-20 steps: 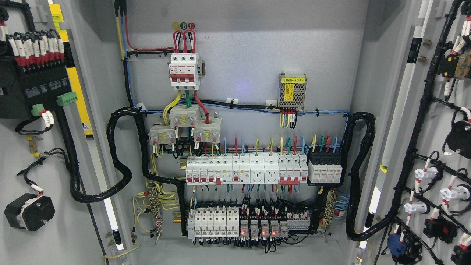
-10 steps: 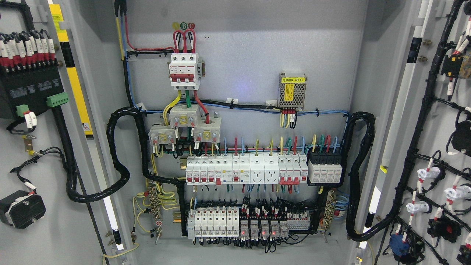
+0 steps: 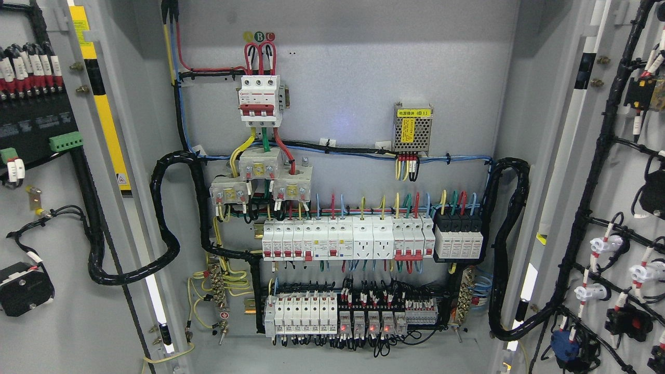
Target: Open door with both hands
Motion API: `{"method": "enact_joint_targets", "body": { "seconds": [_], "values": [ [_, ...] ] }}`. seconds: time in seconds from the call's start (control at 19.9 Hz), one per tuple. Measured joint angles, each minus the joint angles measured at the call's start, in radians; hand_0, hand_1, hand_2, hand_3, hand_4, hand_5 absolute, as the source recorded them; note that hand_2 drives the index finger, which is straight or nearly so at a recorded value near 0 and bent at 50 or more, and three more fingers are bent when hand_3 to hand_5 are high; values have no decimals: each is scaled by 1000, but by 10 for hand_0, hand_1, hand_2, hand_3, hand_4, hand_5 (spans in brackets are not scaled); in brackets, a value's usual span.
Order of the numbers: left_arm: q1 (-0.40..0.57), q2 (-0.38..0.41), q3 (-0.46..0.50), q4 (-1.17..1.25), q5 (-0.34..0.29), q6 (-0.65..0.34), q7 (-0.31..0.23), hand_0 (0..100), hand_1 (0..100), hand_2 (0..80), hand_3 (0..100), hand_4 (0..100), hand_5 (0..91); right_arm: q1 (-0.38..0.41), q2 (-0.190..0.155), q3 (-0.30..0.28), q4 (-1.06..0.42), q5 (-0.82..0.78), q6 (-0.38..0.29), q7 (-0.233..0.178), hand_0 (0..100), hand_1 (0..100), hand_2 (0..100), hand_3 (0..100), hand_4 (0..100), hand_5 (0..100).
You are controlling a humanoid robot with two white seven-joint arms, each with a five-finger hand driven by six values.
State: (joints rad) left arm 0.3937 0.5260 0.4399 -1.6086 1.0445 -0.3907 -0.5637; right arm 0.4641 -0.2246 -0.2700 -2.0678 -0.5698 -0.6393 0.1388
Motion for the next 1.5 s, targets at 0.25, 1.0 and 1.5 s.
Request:
{"method": "enact_joint_targets", "body": {
  "seconds": [0.25,1.0,1.5],
  "values": [
    [-19,22,10,50,17,15,-4,120,556,0,0,0,0,0,-9,2,-2,0,-7,-4,0,500,40,0,0,0],
    [-43,50,45,112,37,55,-7,120,556,0,0,0,0,-7,-64,70,-11,2,-37,5,0,500,40,0,0,0],
    [-26,39,49,40,32,55,0,120,556,0,0,0,0,-5,-106,148,-13,7,-35,7,0,500,40,0,0,0]
  ]
}}
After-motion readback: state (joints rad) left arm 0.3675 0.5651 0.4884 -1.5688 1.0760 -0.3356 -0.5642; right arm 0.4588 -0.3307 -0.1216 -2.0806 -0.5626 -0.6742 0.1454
